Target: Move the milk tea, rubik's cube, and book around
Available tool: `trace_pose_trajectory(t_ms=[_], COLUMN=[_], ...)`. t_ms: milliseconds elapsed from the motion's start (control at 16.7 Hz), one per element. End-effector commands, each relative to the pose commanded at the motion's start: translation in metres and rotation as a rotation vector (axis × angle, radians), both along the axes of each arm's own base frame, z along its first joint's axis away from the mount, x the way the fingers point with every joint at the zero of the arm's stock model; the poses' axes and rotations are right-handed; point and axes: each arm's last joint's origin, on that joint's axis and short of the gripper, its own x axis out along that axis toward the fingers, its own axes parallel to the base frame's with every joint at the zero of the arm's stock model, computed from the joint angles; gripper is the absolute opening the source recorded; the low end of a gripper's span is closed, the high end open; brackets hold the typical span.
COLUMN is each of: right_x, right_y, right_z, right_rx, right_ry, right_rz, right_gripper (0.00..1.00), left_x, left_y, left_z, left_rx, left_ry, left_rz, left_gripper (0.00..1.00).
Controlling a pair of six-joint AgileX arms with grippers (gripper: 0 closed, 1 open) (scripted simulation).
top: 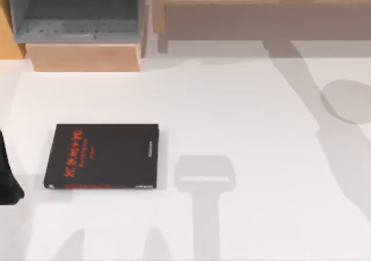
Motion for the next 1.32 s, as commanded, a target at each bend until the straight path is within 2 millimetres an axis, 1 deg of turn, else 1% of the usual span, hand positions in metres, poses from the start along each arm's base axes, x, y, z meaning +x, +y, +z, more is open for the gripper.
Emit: trace_pose_trajectory(t_ms=[120, 360, 1140, 1200, 1320], right_x=[0.0067, 0.0068, 0.0068, 0.0068, 0.0068], right_y=[0.0026, 0.0027, 0.0027, 0.0027, 0.0027], right_z=[-0.0051, -0.0052, -0.0052, -0.0052, -0.0052], right_rx=[-0.003, -0.003, -0.003, -0.003, -0.003], right_ry=[0.017, 0.018, 0.018, 0.018, 0.018], right_rz=[0.001, 0.001, 0.001, 0.001, 0.001], right_gripper=[0.0, 0.0, 0.98, 1.0, 1.0], left_x=[0.0, 0.0, 0.0, 0.0, 0.0], left_y=[0.0, 0.0, 0.0, 0.0, 0.0], left_z=[0.0, 0.0, 0.0, 0.0, 0.0], left_rx=[0.0, 0.0, 0.0, 0.0, 0.0], left_ry=[0.0, 0.0, 0.0, 0.0, 0.0], left_rz=[0.0, 0.0, 0.0, 0.0, 0.0], left_gripper=[1.0, 1.0, 1.0, 1.0, 1.0])
